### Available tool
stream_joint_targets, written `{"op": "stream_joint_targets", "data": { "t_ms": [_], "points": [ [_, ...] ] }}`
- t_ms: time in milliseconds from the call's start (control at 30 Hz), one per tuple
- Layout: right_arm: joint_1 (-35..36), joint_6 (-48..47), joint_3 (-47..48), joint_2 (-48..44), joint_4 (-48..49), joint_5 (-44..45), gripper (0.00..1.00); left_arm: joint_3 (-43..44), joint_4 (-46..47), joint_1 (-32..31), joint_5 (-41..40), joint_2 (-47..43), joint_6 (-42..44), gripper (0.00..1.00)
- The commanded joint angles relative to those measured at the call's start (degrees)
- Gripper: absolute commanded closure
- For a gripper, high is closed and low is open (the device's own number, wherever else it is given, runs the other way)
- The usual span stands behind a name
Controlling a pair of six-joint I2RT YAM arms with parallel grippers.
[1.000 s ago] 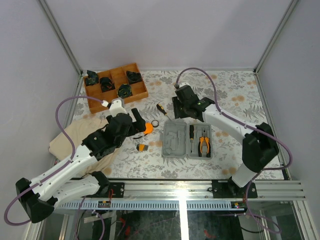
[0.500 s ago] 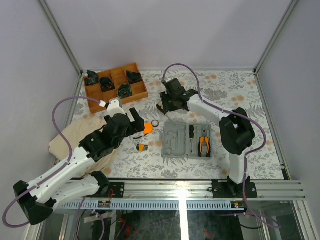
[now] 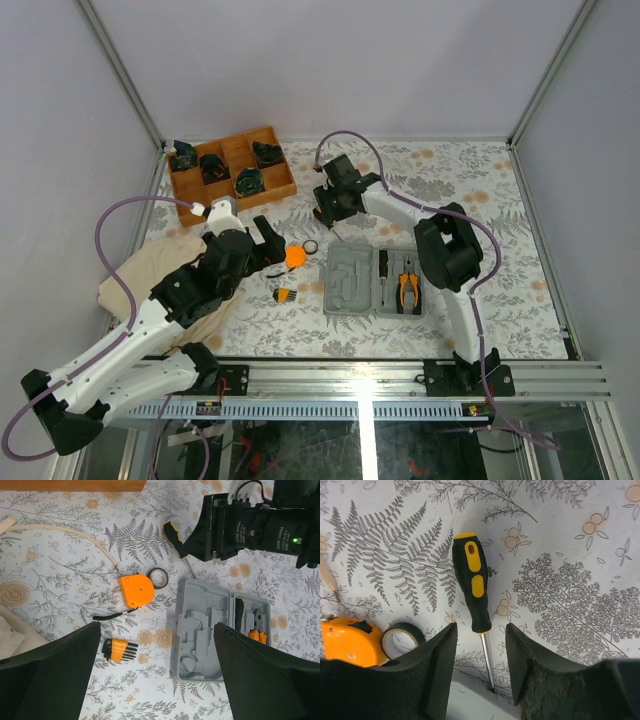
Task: Sort the tools into containers
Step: Pick up the screwdriver from the center of the board.
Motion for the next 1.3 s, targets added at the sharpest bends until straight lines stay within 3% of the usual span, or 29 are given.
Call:
{"op": "stream_joint_targets", "data": {
  "t_ms": [0, 267, 500, 900, 1267],
  "points": [
    [-0.3, -3.8, 4.7, 2.2, -2.1, -2.8, 0.5, 0.0, 0.8, 0.2, -0.8, -0.2, 0.9, 0.06],
    [-0.5, -6.4, 9.5, 7.3, -5.7, -2.4, 0.51, 0.1, 0.7, 0.2, -0.6, -0.3, 1.3, 0.05],
    [-0.5, -7.4, 10.0, 9.1, -7.1, -1.5, 0.59, 0.9, 0.3, 0.3, 1.1, 0.7, 1.3, 0.03],
    [-0.6, -9.8, 10.4, 7.0, -7.6, 1.0, 0.99, 1.7, 0.3, 0.2, 2.8, 1.8, 1.0, 0.0],
    [-2.0, -10.1, 9.5, -6.3, -5.5, 7.2, 1.0, 1.4, 0.7, 0.3, 2.6, 1.2, 0.2, 0.0]
  ]
}}
